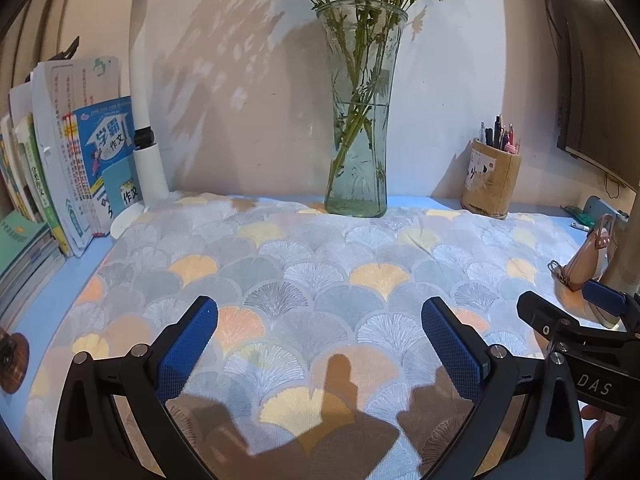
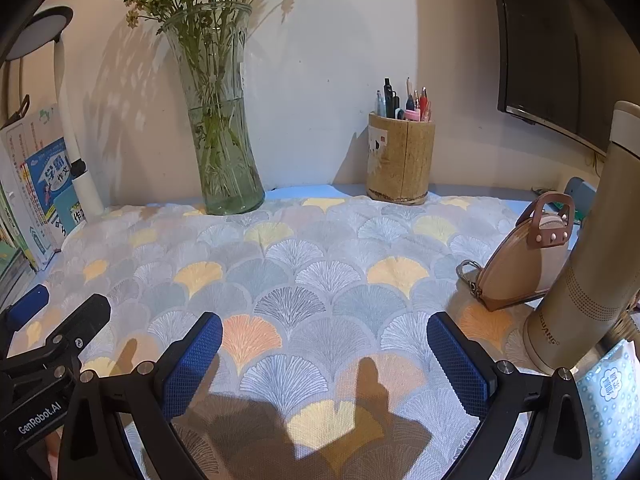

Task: Organize soft objects

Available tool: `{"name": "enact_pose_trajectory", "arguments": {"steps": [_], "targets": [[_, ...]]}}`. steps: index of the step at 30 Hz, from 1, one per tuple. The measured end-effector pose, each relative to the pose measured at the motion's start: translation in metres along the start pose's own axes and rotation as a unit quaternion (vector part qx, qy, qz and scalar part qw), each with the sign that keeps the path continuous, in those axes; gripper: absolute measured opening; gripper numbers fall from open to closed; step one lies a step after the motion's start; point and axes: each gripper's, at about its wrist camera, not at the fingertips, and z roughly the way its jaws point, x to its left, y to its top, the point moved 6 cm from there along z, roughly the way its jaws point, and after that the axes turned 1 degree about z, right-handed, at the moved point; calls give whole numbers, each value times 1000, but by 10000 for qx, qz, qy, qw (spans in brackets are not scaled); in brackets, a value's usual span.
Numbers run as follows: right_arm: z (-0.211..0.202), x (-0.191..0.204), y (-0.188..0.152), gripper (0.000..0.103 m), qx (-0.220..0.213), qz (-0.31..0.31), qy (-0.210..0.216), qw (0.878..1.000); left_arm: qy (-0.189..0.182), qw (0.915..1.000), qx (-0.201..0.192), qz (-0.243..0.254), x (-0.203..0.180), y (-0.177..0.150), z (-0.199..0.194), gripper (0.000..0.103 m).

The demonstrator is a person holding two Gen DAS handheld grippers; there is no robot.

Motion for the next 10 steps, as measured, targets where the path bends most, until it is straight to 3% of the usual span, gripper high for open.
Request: {"name": "enact_pose_trajectory", "arguments": {"steps": [10], "targets": [[2, 0, -1, 102, 18, -70, 10, 10000, 41, 10000, -66, 4, 2, 1, -1, 102]]}}
